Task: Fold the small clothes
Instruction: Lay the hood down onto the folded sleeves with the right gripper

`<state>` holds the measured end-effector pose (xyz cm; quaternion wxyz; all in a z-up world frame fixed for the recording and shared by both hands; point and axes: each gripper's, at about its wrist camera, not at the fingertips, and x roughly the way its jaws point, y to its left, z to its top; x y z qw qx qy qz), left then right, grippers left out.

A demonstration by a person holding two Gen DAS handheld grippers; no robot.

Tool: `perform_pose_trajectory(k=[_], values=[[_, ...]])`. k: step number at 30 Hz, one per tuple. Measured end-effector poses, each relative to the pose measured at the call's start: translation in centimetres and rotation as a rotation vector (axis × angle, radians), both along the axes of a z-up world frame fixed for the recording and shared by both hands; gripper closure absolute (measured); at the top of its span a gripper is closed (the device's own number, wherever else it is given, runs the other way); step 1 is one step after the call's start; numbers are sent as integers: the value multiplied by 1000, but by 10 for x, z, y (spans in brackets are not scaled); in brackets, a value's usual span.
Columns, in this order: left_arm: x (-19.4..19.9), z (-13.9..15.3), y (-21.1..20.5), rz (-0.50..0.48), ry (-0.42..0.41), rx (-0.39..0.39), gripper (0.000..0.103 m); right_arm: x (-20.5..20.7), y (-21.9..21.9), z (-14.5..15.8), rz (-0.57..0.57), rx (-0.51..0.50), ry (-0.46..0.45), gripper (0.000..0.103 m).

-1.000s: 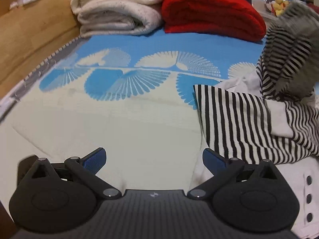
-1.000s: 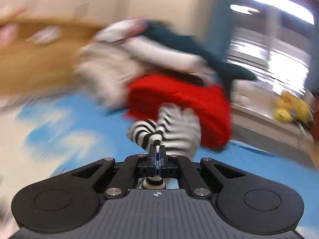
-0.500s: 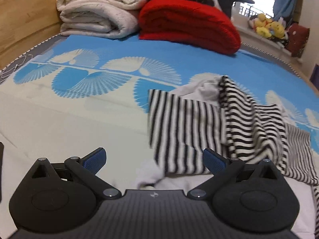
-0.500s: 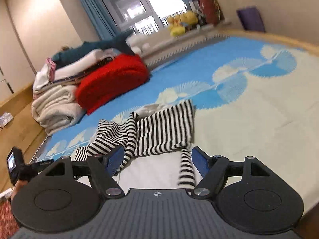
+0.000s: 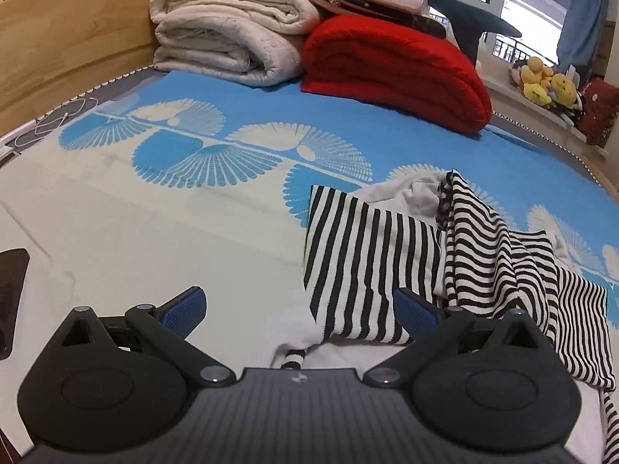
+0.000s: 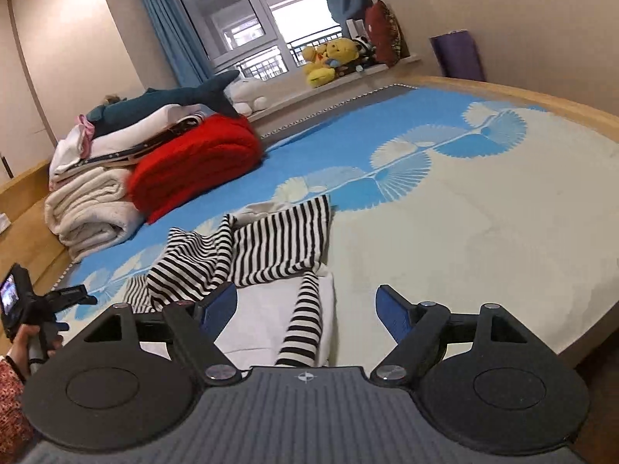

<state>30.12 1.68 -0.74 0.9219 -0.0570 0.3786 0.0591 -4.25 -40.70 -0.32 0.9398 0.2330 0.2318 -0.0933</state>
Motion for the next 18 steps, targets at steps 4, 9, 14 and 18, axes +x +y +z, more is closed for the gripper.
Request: perform_pose_trajectory(k=[4, 9, 14, 18], values=[[-4, 6, -4, -18, -15, 13, 0, 6, 9, -1, 15, -43, 31, 23], [-8, 14, -2, -32, -52, 8, 0, 16, 18, -1, 43, -59, 47, 23], [-5, 13, -2, -37, -43, -16, 0, 27, 28, -1, 76, -77, 56, 23], [-3, 12, -8, -52, -45, -18, 0, 31, 29, -1, 84, -74, 61, 23]])
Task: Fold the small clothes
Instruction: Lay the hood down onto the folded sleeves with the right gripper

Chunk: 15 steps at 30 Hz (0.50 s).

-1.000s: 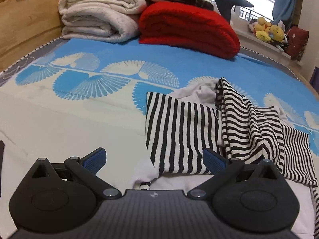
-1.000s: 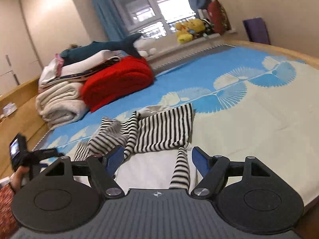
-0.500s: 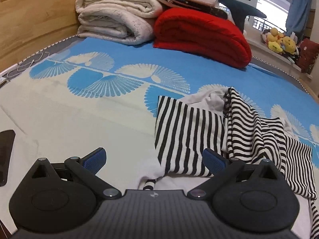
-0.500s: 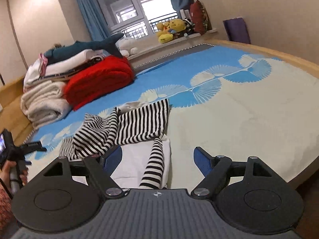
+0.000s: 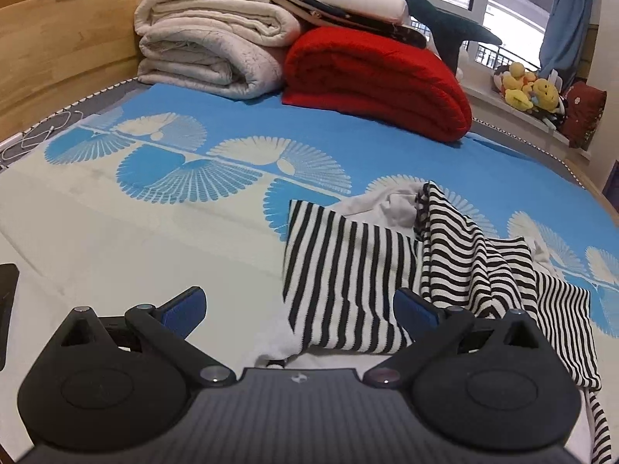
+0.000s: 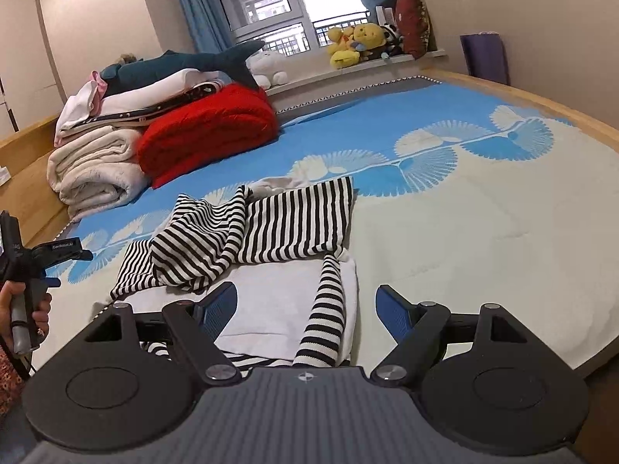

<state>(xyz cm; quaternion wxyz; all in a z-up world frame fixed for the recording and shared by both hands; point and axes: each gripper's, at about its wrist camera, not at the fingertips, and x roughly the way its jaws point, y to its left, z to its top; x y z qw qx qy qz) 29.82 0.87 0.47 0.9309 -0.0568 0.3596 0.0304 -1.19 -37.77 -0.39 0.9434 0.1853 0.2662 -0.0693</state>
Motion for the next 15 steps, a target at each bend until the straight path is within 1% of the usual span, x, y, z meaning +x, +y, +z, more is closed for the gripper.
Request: perform_pose_trajectory(k=[8, 12, 15], values=[[-1, -2, -13, -29, -2, 39, 0, -2, -4, -1, -8, 12, -1, 23], [-5, 7, -11, -32, -31, 21, 0, 5, -1, -3, -3, -6, 20, 23], [-9, 15, -8, -33, -62, -8, 0, 27, 5, -4, 19, -8, 35, 22]])
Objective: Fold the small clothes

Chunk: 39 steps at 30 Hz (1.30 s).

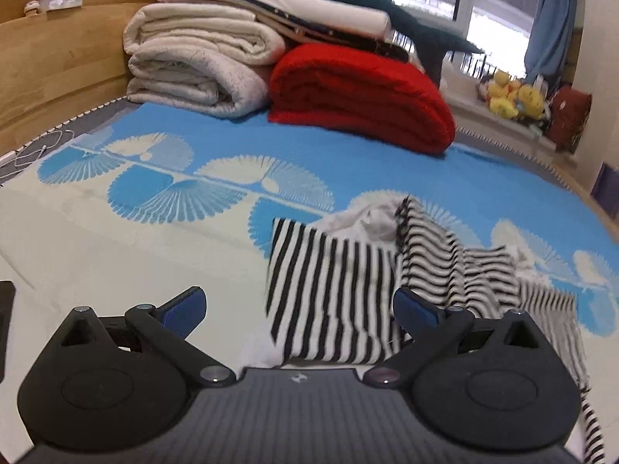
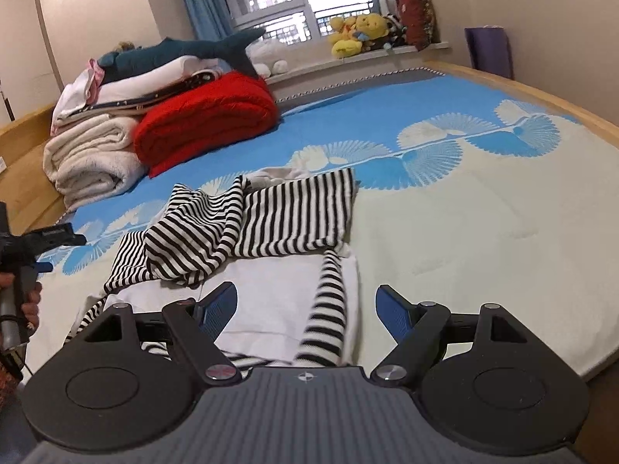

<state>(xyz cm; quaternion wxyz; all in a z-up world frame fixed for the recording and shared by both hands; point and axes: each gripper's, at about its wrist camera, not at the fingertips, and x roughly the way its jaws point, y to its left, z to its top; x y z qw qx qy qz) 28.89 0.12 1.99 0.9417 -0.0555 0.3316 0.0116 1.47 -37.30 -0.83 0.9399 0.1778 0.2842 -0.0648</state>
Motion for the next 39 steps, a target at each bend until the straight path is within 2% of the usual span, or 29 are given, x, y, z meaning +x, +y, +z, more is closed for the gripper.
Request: perform_pose_trajectory(k=[3, 5, 9, 12, 17, 21, 23, 24, 25, 26, 27, 29, 31, 32, 33, 35, 36, 38, 39], values=[[2, 2, -2, -20, -12, -10, 0, 39, 15, 1, 46, 5, -19, 20], [8, 0, -7, -40, -2, -6, 0, 79, 30, 0, 62, -9, 12, 20], [27, -11, -19, -106, 60, -37, 0, 158, 58, -7, 107, -2, 43, 20], [43, -18, -30, -152, 92, -74, 0, 208, 77, -24, 147, -8, 44, 21], [76, -40, -62, -263, 176, -131, 0, 256, 90, -62, 171, 14, 156, 23], [88, -63, -80, -368, 278, -243, 0, 273, 99, -74, 190, 1, 176, 23], [91, -72, -90, -406, 318, -270, 1, 278, 105, -79, 246, -36, 194, 38], [91, -75, -95, -404, 317, -261, 12, 279, 109, -81, 280, -53, 197, 68], [92, -76, -100, -401, 317, -241, 55, 281, 112, -82, 305, -68, 199, 102], [93, -79, -104, -415, 341, -246, 81, 281, 115, -80, 315, -100, 193, 103], [95, -79, -104, -421, 368, -292, 95, 280, 117, -76, 296, -133, 167, 103], [91, -69, -99, -428, 364, -422, 95, 276, 115, -59, 255, -170, 108, 103], [84, -54, -93, -460, 297, -473, 94, 263, 109, -37, 224, -188, 26, 103], [83, -53, -90, -450, 276, -434, 92, 256, 106, -25, 228, -197, -27, 103], [85, -60, -89, -394, 287, -337, 92, 250, 105, -19, 231, -212, -61, 103], [96, -93, -90, -265, 388, -135, 78, 247, 102, -19, 239, -199, -81, 102], [100, -114, -86, -228, 449, -98, 65, 250, 101, -26, 241, -168, -52, 102], [98, -119, -81, -228, 429, -133, 59, 261, 103, -45, 269, -105, 30, 97], [97, -114, -85, -256, 423, -99, 38, 266, 107, -54, 292, -94, 79, 92]])
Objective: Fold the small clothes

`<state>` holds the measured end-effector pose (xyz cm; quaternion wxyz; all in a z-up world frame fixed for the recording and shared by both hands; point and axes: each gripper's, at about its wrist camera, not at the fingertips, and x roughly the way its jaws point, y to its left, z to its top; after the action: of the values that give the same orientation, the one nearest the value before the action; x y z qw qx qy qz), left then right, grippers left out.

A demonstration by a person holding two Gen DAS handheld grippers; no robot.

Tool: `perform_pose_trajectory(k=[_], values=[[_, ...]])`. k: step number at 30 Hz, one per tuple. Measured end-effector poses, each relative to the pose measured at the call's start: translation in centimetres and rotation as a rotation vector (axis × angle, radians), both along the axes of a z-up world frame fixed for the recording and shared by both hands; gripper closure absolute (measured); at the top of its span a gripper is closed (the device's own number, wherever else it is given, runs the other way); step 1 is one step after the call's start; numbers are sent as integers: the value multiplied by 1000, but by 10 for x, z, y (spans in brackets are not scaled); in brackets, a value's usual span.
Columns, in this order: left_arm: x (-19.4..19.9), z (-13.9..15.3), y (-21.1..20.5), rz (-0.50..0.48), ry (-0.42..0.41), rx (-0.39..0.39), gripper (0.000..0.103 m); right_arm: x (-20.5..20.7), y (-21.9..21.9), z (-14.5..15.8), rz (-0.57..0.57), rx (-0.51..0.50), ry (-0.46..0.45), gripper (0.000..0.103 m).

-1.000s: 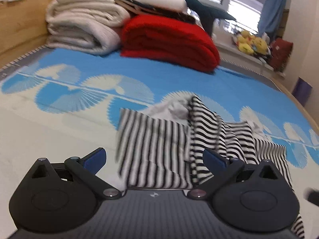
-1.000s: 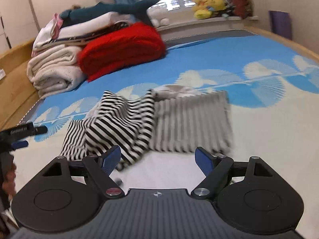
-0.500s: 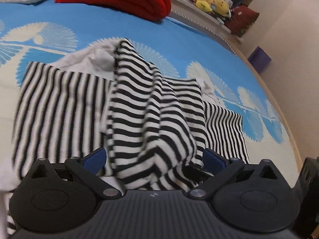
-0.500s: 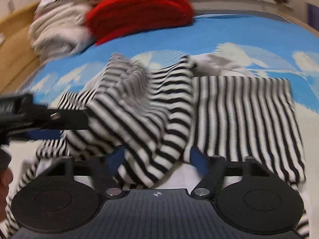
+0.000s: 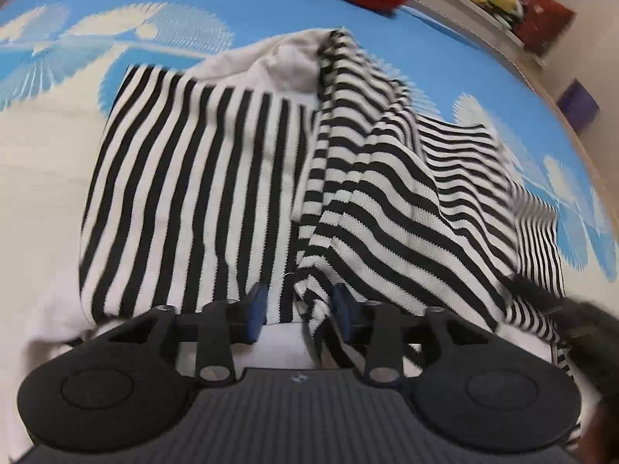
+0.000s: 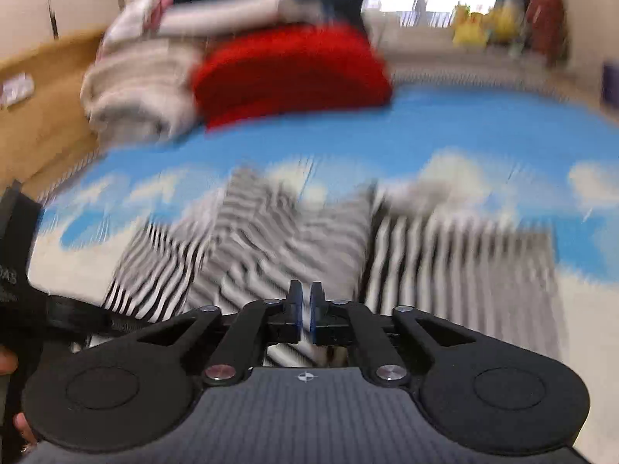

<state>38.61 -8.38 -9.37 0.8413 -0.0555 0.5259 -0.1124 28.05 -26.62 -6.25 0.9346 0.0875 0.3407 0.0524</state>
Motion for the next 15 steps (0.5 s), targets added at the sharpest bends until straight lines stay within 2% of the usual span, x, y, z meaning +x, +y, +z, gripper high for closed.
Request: perform_pose_trajectory(k=[1, 2, 3, 5, 6, 8, 10, 13, 15], values=[[-3, 4, -4, -26, -23, 28, 7, 4, 5, -11, 19, -5, 49, 90], [-7, 6, -6, -30, -54, 60, 0, 8, 10, -21, 29, -16, 84, 90], [-13, 7, -9, -29, -91, 95, 0, 10, 15, -29, 47, -36, 124, 90], [-15, 5, -17, -83, -93, 138, 0, 11, 26, -46, 74, -115, 204, 90], [-16, 6, -21, -105, -91, 162, 0, 8, 29, -46, 82, -136, 182, 90], [-24, 12, -20, -124, -123, 197, 0, 4, 29, -36, 78, -150, 178, 80], [-33, 21, -19, -140, -139, 185, 0, -11, 22, -17, 50, -99, 100, 49], [-53, 36, -14, -158, -161, 139, 0, -60, 13, 17, 33, -73, -48, 33], [-80, 52, -11, -178, -202, 147, 0, -97, 10, 33, 63, -68, -102, 25]])
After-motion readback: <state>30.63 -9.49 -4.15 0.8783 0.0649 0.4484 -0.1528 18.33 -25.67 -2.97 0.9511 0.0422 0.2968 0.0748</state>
